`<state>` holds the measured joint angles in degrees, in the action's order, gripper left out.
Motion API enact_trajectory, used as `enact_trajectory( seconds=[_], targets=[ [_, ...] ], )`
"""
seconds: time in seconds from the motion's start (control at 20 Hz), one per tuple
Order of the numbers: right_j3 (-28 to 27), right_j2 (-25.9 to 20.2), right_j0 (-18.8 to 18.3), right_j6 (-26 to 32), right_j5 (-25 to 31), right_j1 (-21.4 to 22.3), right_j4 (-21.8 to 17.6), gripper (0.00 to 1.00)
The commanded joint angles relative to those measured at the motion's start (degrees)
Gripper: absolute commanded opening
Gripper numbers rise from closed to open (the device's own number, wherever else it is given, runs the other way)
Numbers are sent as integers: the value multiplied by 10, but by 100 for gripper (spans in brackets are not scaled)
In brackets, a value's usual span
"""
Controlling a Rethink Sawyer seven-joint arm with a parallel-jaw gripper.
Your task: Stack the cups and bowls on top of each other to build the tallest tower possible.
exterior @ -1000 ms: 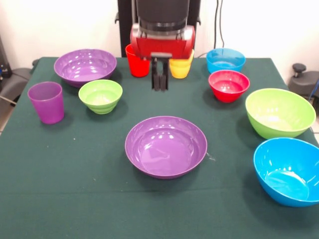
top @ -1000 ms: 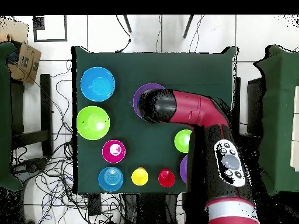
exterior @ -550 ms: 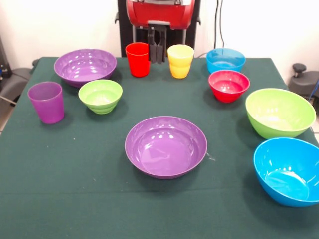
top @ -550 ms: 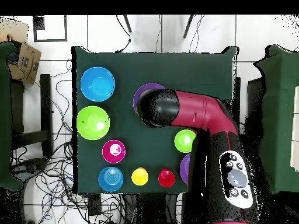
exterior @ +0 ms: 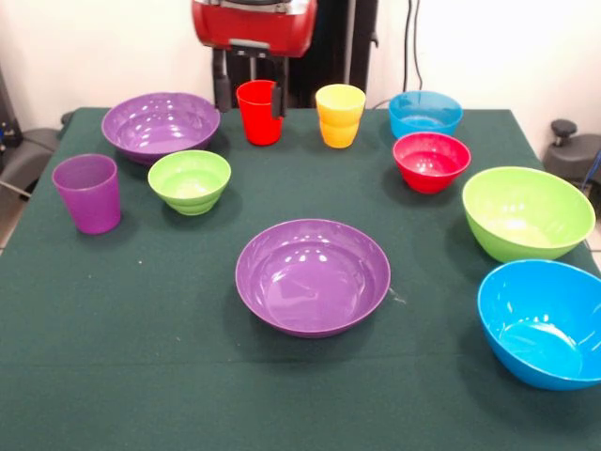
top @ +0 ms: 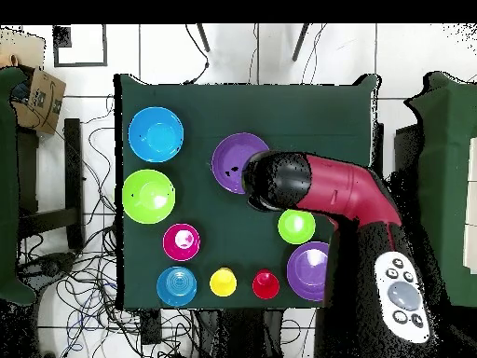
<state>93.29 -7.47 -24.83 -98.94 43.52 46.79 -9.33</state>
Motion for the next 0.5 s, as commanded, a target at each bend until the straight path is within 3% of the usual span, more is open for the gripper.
enact_trajectory(
  seconds=[0.05,0.5],
  targets=[
    [67,-10,-17,33,55,-17,-32,100],
    [96,-24,-48,51,-11,-36,-66,100]
  ],
)
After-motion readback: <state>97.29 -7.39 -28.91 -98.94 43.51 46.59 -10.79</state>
